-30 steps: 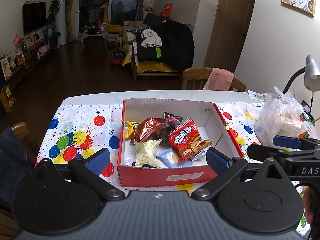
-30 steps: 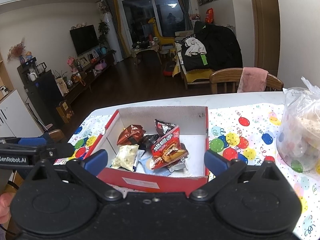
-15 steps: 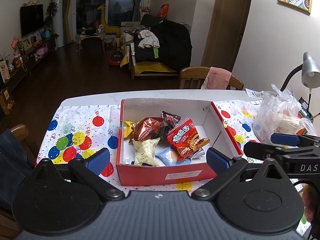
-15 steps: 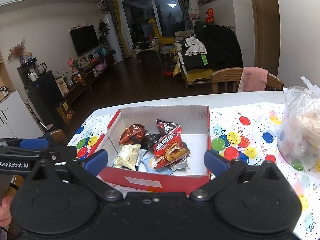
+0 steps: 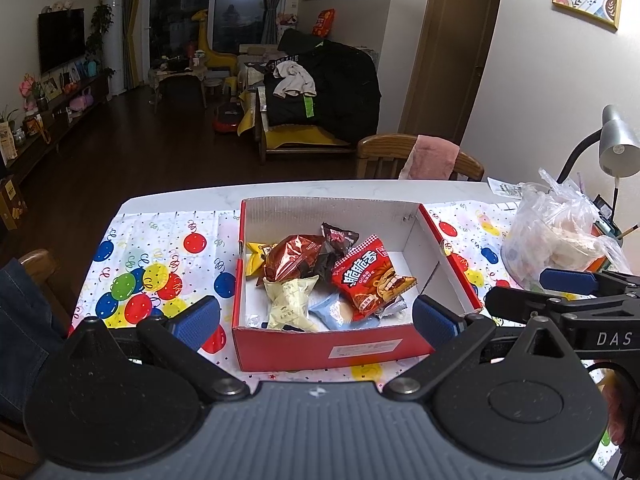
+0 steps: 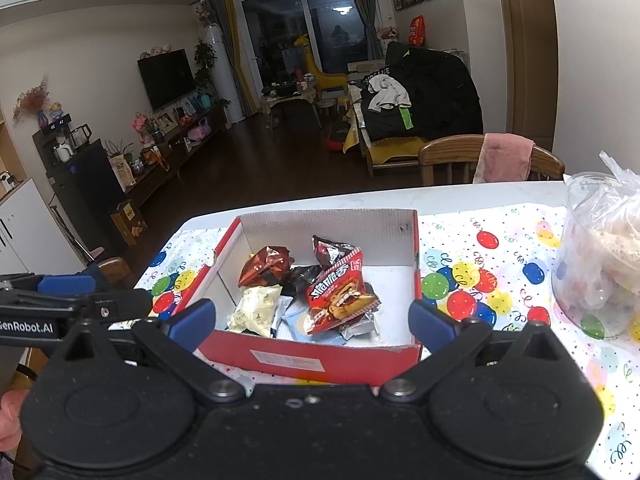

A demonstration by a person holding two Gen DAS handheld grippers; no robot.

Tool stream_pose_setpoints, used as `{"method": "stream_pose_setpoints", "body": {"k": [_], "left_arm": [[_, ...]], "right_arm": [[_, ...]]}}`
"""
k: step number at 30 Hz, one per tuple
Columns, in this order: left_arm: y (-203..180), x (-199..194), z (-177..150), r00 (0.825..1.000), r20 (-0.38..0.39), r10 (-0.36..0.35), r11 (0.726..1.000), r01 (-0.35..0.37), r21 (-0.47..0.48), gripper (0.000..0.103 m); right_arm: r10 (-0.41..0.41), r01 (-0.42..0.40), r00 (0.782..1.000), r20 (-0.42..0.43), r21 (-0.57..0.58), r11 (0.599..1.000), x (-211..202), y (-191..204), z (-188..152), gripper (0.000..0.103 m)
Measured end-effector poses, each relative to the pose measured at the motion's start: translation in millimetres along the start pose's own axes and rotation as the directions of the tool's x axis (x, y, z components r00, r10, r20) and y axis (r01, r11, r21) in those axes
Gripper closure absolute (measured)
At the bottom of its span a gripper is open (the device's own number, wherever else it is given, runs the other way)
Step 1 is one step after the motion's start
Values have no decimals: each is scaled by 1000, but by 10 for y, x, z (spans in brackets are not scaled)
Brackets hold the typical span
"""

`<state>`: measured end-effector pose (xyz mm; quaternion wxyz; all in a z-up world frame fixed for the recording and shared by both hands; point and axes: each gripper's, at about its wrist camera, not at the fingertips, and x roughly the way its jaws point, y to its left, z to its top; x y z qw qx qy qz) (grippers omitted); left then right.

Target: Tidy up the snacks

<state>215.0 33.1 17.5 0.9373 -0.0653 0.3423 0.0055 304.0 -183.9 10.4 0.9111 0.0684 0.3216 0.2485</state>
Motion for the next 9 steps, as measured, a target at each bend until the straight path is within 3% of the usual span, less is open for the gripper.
{"method": "stream_pose_setpoints", "body": {"k": [9], "left_arm": [[44, -42, -34, 1000, -6, -15, 1000, 15, -12, 0]], "right_arm": [[-36, 36, 999, 1, 19, 999, -118, -2, -87, 0]]}}
